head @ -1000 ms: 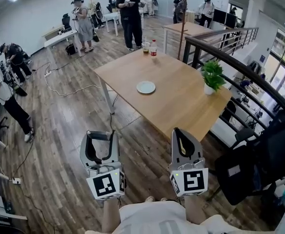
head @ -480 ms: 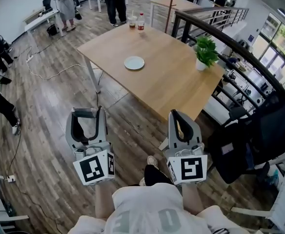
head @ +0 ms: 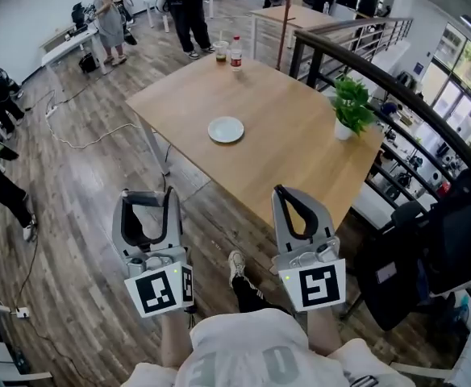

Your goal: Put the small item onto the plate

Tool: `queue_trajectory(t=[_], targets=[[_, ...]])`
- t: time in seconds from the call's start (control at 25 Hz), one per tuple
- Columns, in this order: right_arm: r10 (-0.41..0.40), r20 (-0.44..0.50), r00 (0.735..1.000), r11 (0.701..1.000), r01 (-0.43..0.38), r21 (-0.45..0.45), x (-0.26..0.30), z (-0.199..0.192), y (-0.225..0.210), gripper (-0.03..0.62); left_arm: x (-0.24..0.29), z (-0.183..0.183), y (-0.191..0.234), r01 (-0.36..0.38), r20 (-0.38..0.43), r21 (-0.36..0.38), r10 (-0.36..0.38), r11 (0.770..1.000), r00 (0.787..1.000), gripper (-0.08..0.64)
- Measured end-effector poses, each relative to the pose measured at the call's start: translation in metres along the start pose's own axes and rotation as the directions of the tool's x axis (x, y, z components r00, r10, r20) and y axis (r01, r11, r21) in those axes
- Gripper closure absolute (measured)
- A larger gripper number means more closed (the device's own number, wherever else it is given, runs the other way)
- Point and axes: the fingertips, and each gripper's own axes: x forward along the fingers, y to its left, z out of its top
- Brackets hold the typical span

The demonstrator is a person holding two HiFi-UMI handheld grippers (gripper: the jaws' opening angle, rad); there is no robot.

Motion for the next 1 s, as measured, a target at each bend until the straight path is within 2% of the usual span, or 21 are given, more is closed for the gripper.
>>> queue_trajectory(t=[0.24,0.32,0.48,0.64,0.84,1.0], targets=[[-0.008,0.03,1.0,0.998,0.006,0.056,0.087,-0.014,-0.045,0.574,0.083,-0.019,0.008,-0.011,-0.005,0.052,0.011,0.999,1.0,0.244],[0.028,0.041,0.999,0.998,-0.03,0.055,0.119,-0.018,-0.054,0.574,0.109,-0.024,0.009,-0.011,-0.012,0.067,0.012,0.998,1.0,0.244],[0.147,0.05,0.988,0.989,-0.145,-0.03,0.184,-0.028,-0.053,0.574,0.16,-0.03,0.021,-0.036,-0.009,0.094,0.037,0.995,0.999,0.244],[0.196,0.054,0.979,0.981,-0.196,-0.01,0.239,-0.039,-0.056,0.574,0.207,-0.037,0.04,-0.082,-0.001,0.115,0.083,0.99,0.997,0.244],[0.187,0.059,0.981,0.981,-0.19,0.048,0.286,-0.058,-0.077,0.573,0.253,-0.056,0.053,-0.112,-0.01,0.142,0.114,0.984,0.993,0.244],[0.184,0.01,0.983,0.981,-0.184,0.067,0.306,-0.086,-0.081,0.574,0.271,-0.077,0.059,-0.103,-0.046,0.142,0.111,0.984,0.993,0.244]])
